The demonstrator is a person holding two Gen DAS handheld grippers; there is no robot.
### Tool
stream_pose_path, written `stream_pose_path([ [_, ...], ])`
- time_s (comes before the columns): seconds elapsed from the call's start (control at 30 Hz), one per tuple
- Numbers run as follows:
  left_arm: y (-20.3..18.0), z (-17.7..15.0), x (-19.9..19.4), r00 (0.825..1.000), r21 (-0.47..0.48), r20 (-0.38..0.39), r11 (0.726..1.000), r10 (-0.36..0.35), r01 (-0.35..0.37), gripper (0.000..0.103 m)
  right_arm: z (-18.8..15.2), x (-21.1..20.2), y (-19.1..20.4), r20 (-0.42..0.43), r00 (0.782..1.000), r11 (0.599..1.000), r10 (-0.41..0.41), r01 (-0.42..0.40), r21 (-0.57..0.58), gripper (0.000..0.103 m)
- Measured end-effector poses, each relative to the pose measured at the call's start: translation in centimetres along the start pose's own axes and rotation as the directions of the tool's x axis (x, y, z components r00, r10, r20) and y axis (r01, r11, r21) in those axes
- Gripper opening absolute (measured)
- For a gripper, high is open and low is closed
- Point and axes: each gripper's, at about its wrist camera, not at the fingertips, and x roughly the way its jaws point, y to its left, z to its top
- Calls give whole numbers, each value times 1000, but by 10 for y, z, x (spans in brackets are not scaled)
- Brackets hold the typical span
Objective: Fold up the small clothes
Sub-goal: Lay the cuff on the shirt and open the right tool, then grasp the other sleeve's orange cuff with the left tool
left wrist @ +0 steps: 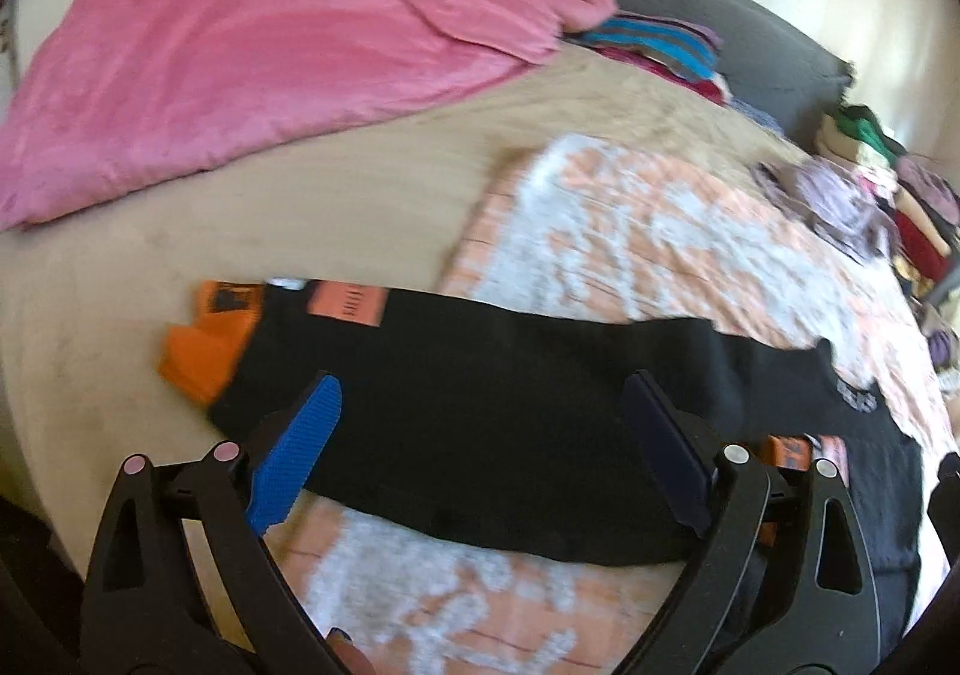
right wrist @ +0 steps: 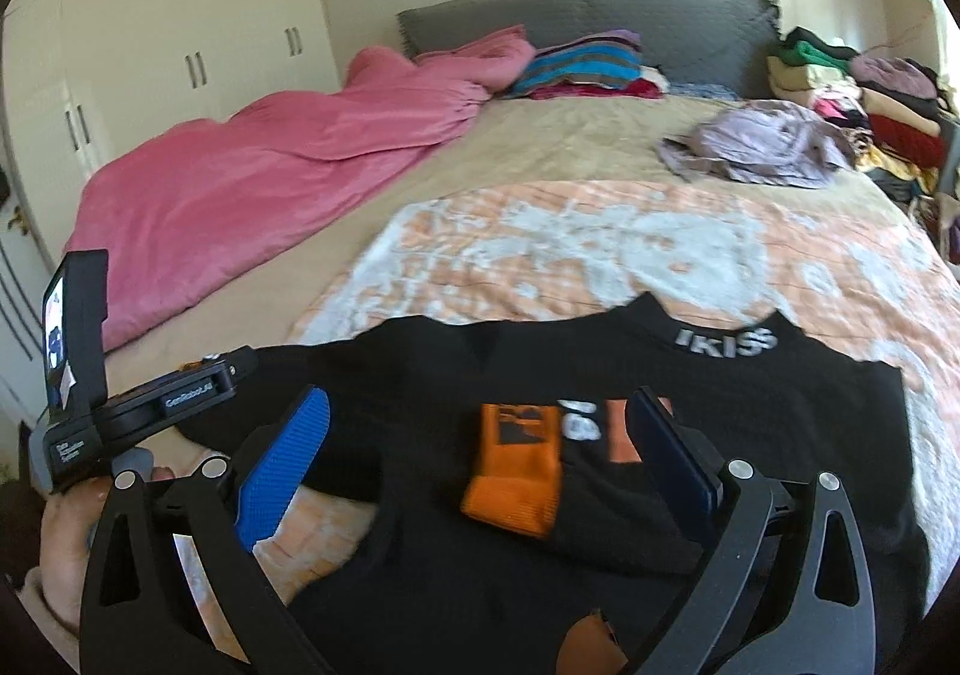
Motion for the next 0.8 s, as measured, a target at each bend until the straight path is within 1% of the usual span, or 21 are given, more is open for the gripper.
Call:
stream_pose_path([
  [0.1,15,5,-2,999,-41,29,998,43,-42,88,1,13,15,-18,999,999,28,-29,-26,98],
  [0.17,26,7,-3,997,-73,40,995,64,-61,91,0,20,24,-30,998,998,54,-56,-41,98],
  [0.3,45,10,0,992,-123,41,986,119,-113,91,-5,30,43,-49,995,993,87,-91,-77,98],
  [0.43,66,10,9,988,-188,10,971,154,-149,91,-10,39,59,-70,990,987,121,-128,-95,98],
  [0.53,83,10,15,982,-236,-19,954,187,-186,91,-13,45,66,-85,987,984,138,-146,-99,98],
  [0.57,87,10,17,981,-247,-26,949,195,-195,93,-14,47,67,-89,986,984,142,-151,-99,98],
  [0.63,100,9,22,974,-284,-43,932,222,-225,93,-17,49,71,-98,984,982,150,-160,-99,98],
  [0.8,117,4,33,969,-334,-92,909,230,-248,93,-20,51,74,-103,981,981,165,-174,-88,98],
])
